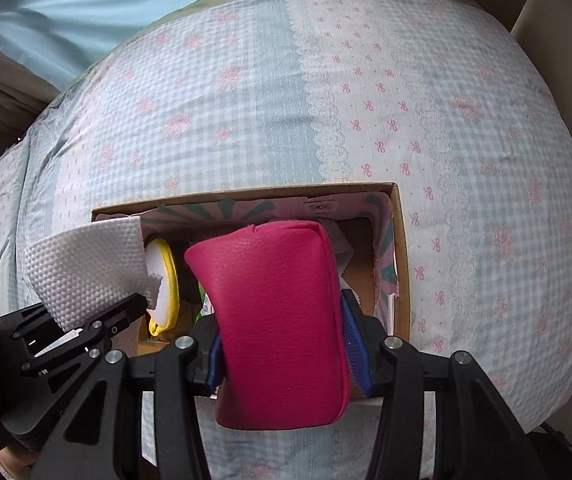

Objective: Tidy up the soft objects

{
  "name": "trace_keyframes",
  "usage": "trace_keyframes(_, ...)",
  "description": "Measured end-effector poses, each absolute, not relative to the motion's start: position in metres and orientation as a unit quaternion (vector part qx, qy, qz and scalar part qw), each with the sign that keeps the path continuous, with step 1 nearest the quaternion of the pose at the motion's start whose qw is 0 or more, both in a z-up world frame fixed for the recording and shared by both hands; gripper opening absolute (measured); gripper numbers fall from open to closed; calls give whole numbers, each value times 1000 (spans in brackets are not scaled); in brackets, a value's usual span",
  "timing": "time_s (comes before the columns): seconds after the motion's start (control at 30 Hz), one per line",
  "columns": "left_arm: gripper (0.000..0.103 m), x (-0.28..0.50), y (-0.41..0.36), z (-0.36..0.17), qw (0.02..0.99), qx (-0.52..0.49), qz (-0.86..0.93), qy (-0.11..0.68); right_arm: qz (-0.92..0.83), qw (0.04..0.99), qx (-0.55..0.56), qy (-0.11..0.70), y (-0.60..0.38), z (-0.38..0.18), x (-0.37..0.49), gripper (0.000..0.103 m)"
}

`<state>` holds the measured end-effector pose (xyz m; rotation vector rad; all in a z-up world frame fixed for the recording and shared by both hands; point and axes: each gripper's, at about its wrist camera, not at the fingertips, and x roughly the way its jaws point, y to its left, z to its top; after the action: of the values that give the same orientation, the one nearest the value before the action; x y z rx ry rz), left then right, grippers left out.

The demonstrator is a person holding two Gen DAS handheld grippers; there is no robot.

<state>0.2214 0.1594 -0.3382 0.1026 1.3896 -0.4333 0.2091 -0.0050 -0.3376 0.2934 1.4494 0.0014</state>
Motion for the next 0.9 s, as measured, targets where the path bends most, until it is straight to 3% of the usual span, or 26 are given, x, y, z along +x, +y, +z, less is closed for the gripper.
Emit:
trace_keyframes(0.13,10,227,148,-352,731,47,-208,648,-13,736,144,661,-10,-346,216,46)
trace_keyframes(0.17,14,228,145,-354,729,53,-212,648,-16,736,147,661,-11,-348,217,48)
trace_keyframes(0.23,55,229,141,-357,726,66,-218,648,-18,737,156,658,-14,-351,219,57)
trace_keyframes(0.27,96,229,140,-358,724,68,-220,650,-21,738,159,655,-16,-351,220,71)
trace_keyframes(0.3,103,230,138,-360,719,69,-218,656,-24,739,162,654,-18,-351,220,81)
trace_keyframes(0.33,103,230,138,-362,716,73,-209,662,-26,740,164,652,-20,-350,219,98)
trace_keyframes(0.37,103,229,139,-362,720,78,-201,660,-27,741,167,650,-21,-349,218,102)
trace_keyframes(0.9,103,205,162,-331,751,60,-174,635,-28,756,175,630,-31,-326,189,102)
